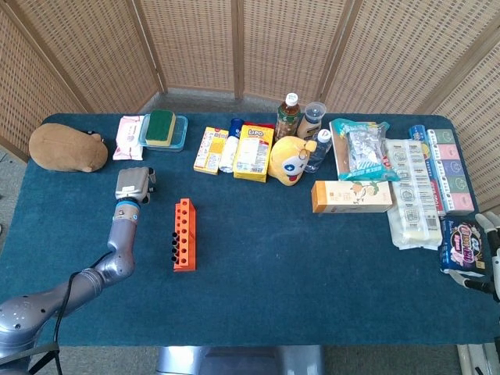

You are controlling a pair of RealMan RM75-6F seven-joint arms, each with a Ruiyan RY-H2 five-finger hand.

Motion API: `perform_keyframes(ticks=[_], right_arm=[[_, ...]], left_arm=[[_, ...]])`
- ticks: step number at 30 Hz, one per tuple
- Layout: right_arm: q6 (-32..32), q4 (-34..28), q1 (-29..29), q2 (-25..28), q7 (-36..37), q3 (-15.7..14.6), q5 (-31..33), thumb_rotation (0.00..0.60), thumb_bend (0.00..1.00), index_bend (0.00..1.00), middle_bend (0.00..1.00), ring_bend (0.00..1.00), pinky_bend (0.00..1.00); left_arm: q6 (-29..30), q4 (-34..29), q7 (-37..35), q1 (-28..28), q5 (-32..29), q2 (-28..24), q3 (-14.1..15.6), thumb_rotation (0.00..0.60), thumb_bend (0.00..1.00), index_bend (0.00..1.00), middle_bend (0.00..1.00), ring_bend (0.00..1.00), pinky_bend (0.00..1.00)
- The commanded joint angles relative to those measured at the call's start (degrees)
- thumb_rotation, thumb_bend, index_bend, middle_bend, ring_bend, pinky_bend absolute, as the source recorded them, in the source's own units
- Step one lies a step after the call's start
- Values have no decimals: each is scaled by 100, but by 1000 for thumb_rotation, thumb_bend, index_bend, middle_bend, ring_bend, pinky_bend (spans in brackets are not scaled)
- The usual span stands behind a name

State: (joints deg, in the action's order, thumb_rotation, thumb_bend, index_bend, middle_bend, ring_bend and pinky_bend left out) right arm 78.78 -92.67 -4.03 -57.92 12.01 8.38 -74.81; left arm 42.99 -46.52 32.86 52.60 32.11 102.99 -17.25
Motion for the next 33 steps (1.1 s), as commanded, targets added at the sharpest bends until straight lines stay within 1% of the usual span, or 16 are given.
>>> perform_keyframes(ticks=[1, 10, 14, 22, 33], right_arm=[[15, -9, 9, 9, 20, 2, -9, 600, 0, 71, 27, 4, 0], [36, -7, 29, 34, 85, -1, -37, 600, 0, 70, 27, 5, 0], [39, -13, 34, 47, 113, -2, -48, 600, 0, 70, 27, 6, 0], [82, -43, 66, 88, 185, 1, -71, 600, 0, 70, 27, 6, 0], [102, -78, 90, 135, 297, -15, -132, 600, 0, 70, 27, 11, 0]], left_arm=[[9, 16, 20, -3, -23, 28, -10, 600, 367, 442, 1000, 1000, 1000], [-2, 79, 103, -6, -96, 112, -42, 600, 368, 448, 1000, 1000, 1000], [28, 82, 131, 2, -99, 141, -64, 600, 376, 482, 1000, 1000, 1000], [81, 88, 297, 14, -168, 205, -80, 600, 379, 483, 1000, 1000, 1000], [101, 11, 447, -13, -266, 171, -103, 600, 388, 501, 1000, 1000, 1000]])
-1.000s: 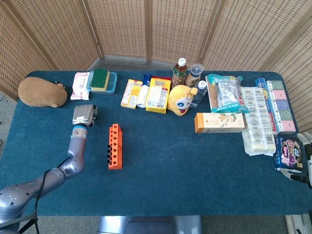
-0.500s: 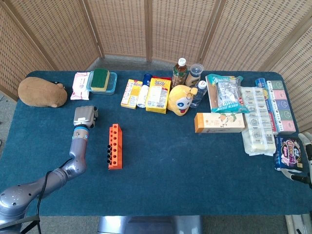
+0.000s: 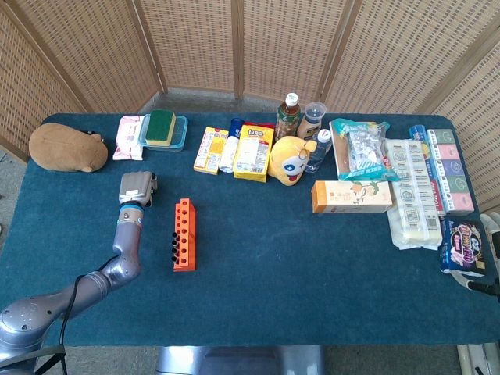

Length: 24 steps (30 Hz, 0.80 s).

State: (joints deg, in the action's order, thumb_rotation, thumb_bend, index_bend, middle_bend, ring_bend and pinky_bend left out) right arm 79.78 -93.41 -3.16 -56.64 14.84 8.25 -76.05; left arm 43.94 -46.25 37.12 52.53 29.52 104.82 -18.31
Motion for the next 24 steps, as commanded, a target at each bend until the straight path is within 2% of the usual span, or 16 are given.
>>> perform_keyframes(ticks=[1, 18, 24], right_arm=[[7, -7, 5, 10, 28, -2, -13, 600, 0, 70, 28, 11, 0], [16, -37, 19, 51, 113, -25, -75, 600, 0, 67, 28, 14, 0], [-4, -31, 14, 56, 137, -31, -77, 600, 0, 66, 28, 17, 0]], left_arm=[[3, -31, 37, -15, -24, -20, 5, 600, 388, 502, 1000, 1000, 1000], [174, -490, 198, -93, -164, -261, -6, 600, 402, 548, 1000, 1000, 1000], [464, -1373, 95, -256, 8, -774, -9, 600, 401, 548, 1000, 1000, 1000]])
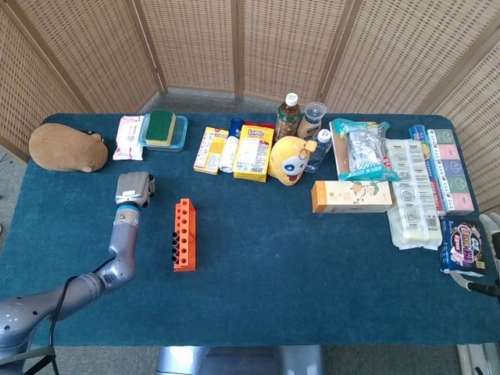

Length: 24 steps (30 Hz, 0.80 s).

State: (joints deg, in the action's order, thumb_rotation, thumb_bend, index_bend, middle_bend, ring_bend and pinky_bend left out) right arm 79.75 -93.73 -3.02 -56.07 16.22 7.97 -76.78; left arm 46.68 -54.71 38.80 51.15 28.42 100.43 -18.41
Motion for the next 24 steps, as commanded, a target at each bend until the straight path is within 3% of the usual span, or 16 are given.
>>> perform_keyframes(ticks=[1, 10, 24], right_arm=[[-1, 1, -2, -1, -1, -3, -6, 600, 0, 65, 28, 18, 0], [-87, -14, -49, -62, -174, -38, 9, 600, 0, 64, 28, 21, 0], [-226, 5, -138, -204, -533, -66, 108, 600, 0, 61, 28, 25, 0]], left_arm=[[257, -725, -96, -166, 167, -461, 12, 600, 400, 548, 1000, 1000, 1000], [730, -2595, -666, -747, 793, -1802, 116, 600, 400, 548, 1000, 1000, 1000], [926, -3681, -1638, -1272, 1624, -2716, 262, 600, 399, 552, 1000, 1000, 1000]])
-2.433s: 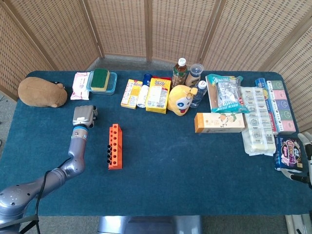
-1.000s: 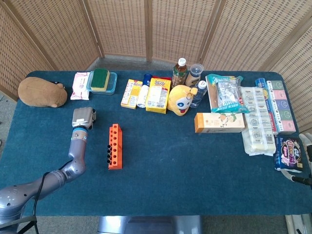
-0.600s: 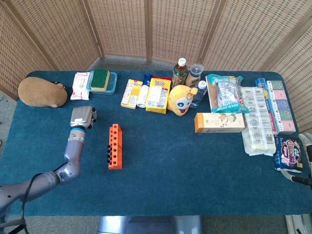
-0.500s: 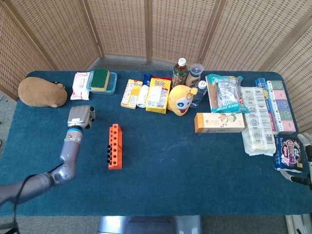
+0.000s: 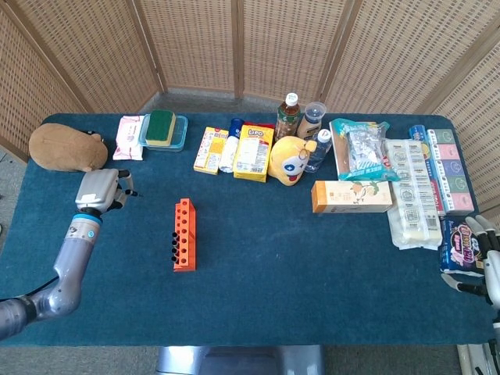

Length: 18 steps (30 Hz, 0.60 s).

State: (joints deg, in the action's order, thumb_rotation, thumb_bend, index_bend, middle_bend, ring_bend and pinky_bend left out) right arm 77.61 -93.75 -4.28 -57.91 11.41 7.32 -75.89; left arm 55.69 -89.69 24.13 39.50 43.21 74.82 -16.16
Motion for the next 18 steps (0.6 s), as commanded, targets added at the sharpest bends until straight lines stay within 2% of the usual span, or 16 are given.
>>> perform_keyframes(ticks=[1, 9, 18], right_arm=[[-11, 12, -14, -30, -83, -2, 27, 600, 0, 61, 28, 25, 0], [54, 7, -20, -107, -359, 26, 112, 600, 0, 61, 28, 25, 0], [324, 55, 69, -125, -516, 164, 301, 600, 0, 61, 30, 25, 0]], left_arm=[[36, -245, -228, -138, 206, -207, 48, 600, 399, 552, 1000, 1000, 1000], [-10, -1002, -721, -405, 662, -816, 182, 600, 394, 552, 1000, 1000, 1000], [-219, -1743, -1233, -449, 1209, -1371, 159, 600, 393, 552, 1000, 1000, 1000]])
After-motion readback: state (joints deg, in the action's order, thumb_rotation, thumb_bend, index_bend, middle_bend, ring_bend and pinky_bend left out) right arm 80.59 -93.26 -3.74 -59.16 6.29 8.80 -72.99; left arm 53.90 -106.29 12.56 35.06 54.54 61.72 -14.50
